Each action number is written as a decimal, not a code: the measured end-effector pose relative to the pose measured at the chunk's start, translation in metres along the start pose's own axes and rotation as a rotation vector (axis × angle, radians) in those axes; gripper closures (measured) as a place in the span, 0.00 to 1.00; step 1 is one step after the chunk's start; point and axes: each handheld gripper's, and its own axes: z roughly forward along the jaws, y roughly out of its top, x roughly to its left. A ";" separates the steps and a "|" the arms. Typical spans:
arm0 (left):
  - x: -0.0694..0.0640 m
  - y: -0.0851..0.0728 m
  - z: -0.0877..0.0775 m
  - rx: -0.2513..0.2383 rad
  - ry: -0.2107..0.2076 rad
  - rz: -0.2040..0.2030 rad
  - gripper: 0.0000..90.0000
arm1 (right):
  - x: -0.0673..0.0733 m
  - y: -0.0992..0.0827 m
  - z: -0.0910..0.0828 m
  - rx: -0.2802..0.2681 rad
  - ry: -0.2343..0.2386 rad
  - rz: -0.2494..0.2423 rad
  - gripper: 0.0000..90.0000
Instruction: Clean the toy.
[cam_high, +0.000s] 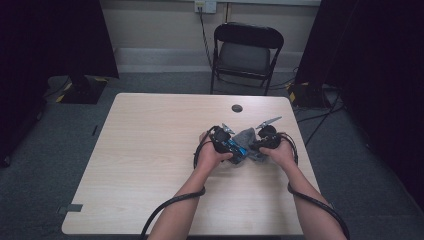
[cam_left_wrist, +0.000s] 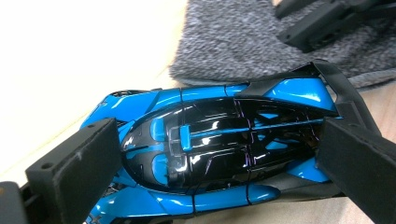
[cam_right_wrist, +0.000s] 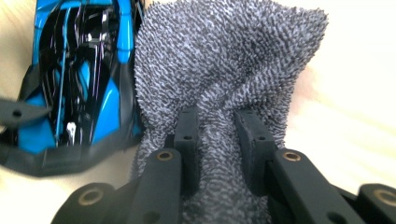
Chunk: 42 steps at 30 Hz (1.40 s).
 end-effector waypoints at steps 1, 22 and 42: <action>0.000 0.000 0.000 -0.002 0.000 0.000 0.00 | 0.000 -0.002 -0.002 0.002 -0.001 0.003 0.80; 0.000 0.001 0.000 0.009 0.000 0.000 0.00 | 0.003 -0.032 -0.022 -0.009 0.018 0.015 0.80; 0.000 0.001 0.000 0.008 0.004 -0.001 0.00 | 0.010 -0.046 -0.030 -0.013 0.019 0.010 0.80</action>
